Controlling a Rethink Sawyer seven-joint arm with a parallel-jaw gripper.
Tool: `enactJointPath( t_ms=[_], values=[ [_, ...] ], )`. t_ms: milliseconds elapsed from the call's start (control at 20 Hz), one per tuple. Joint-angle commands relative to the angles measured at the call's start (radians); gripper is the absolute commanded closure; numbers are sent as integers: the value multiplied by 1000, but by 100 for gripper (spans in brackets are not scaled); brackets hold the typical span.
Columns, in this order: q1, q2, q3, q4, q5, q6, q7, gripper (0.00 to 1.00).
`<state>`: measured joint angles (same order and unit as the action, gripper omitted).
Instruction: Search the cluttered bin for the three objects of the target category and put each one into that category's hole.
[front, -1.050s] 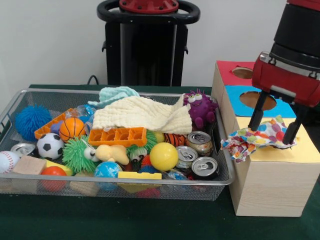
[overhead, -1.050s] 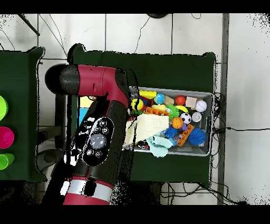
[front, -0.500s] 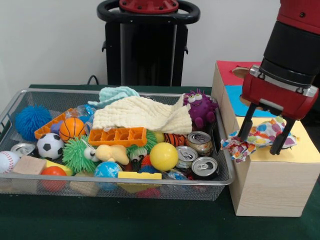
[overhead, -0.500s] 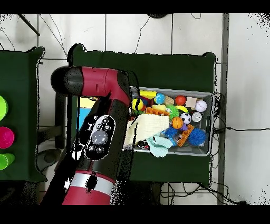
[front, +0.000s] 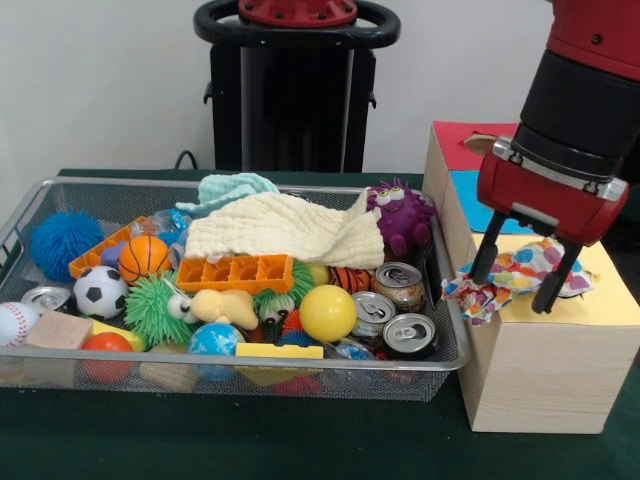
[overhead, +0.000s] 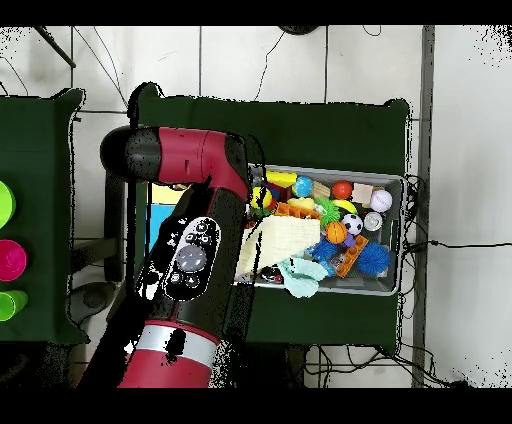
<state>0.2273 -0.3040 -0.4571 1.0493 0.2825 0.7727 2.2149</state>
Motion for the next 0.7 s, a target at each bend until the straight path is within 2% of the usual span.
enactJointPath(
  t_ms=[50, 400, 700],
  values=[
    [-26, 32, 26, 18, -17, 28, 172, 0],
    [-37, 42, 32, -2, -23, 77, 142, 0],
    [-39, 50, 31, 3, -27, 76, 141, 0]
  ],
)
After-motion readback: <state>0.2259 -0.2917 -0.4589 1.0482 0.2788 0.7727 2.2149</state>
